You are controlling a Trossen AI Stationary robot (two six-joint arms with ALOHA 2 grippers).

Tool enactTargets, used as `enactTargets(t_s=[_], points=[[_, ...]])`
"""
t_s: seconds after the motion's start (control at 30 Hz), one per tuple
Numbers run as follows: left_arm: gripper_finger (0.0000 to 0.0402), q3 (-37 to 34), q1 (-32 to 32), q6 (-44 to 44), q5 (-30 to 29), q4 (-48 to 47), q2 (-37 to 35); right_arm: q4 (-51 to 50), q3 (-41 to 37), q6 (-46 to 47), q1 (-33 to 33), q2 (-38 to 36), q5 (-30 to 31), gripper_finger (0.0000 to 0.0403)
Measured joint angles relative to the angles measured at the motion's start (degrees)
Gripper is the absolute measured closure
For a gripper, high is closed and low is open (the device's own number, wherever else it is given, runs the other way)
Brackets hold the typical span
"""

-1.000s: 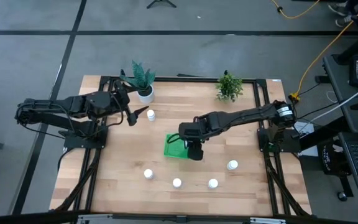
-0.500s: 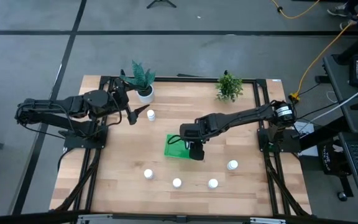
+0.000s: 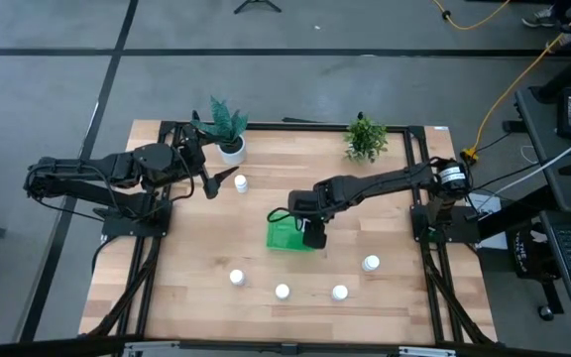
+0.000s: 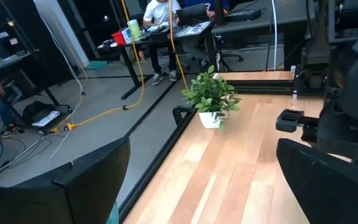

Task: Pick and place pill bottles into a basket
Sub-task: Put the white pill bottle into the green bin

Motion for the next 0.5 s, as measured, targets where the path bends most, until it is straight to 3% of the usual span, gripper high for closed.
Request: enactTargets(t_s=[0.5], points=[[0.0002, 0.0, 0.0, 1.6, 0.3, 0.0, 0.0, -1.9, 0.5, -2.3, -1.4, 4.5, -1.5, 0.0244]])
